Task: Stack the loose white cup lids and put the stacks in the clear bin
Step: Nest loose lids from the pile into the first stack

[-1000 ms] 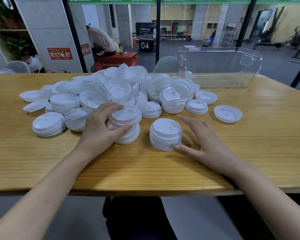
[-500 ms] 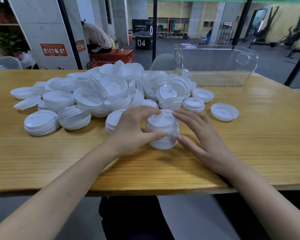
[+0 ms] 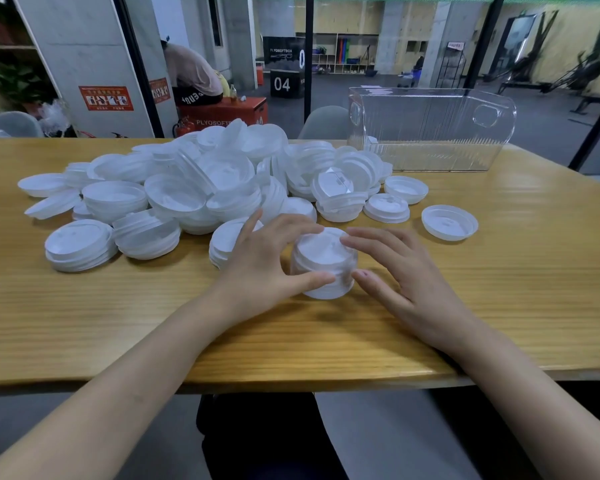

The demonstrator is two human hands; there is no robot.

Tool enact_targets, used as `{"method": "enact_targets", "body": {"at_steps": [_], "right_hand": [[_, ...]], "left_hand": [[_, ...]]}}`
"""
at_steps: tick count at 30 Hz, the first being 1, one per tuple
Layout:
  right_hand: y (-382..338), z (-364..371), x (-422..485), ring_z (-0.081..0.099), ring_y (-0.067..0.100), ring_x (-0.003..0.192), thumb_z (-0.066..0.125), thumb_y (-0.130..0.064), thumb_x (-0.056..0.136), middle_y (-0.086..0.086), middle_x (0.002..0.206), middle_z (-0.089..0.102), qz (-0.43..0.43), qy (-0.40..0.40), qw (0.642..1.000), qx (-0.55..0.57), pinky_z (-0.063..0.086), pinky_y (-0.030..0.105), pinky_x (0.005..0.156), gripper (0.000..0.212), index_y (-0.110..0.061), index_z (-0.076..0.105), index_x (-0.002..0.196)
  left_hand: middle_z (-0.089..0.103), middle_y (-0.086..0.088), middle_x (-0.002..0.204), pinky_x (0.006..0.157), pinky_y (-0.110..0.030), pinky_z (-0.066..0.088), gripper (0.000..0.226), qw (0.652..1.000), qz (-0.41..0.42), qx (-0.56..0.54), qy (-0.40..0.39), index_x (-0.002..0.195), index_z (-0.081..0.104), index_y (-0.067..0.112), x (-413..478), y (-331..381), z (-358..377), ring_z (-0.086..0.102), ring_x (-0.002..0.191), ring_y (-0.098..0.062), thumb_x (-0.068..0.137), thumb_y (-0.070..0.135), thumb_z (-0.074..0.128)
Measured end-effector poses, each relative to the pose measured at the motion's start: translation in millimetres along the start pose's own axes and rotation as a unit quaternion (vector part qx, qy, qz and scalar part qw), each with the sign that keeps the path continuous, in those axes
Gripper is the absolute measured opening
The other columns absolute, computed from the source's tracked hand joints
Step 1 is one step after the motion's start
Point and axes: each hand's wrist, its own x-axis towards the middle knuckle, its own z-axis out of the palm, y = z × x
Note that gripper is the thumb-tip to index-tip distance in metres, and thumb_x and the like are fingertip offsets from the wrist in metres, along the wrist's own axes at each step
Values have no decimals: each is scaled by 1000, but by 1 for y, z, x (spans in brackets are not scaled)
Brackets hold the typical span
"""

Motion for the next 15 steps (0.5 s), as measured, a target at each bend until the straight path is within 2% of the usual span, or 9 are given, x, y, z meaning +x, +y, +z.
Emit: {"method": "enact_targets", "body": {"at_steps": [3,5,7,9,12,15], "right_hand": [[0,-1,0,38,16,132,37,-60,96,-22,145,44,1,-2,1000,3,34,49,109,51,-36,50,139],[0,-1,1,38,15,132,37,-60,95,-23,145,44,3,-4,1000,5,34,49,109,52,-36,49,140],[0,0,1,38,15,132,37,-60,95,-23,145,44,5,-7,1000,4,34,49,109,52,-35,49,140],[0,1,1,38,16,132,37,-61,95,-22,145,44,4,-8,1000,2,35,49,109,53,-35,49,140],[-1,1,0,38,13,132,37,-62,95,-22,145,44,2,-9,1000,2,35,48,109,54,-35,48,140],[-2,0,0,36,10,132,37,-62,94,-21,144,44,6,-10,1000,8,34,46,110,54,-36,47,140]], "left_hand": [[58,14,128,118,-39,23,62,998,-1,12,65,120,64,28,-3,-7,-13,46,123,5,70,65,64],[56,14,127,106,-31,34,63,994,-30,26,100,119,65,26,-10,-16,-24,48,120,0,69,64,65],[52,14,126,98,-25,34,66,990,-68,47,115,119,64,25,-18,-25,-32,45,116,0,66,64,64],[50,13,123,96,-25,35,69,986,-105,67,112,120,62,24,-25,-31,-37,42,114,0,64,63,65],[49,10,119,99,-30,38,63,981,-146,78,99,124,59,21,-29,-36,-40,45,117,-11,71,45,83],[48,12,116,98,-30,36,57,978,-166,88,93,125,57,22,-29,-36,-38,45,118,-14,75,35,82]]}}
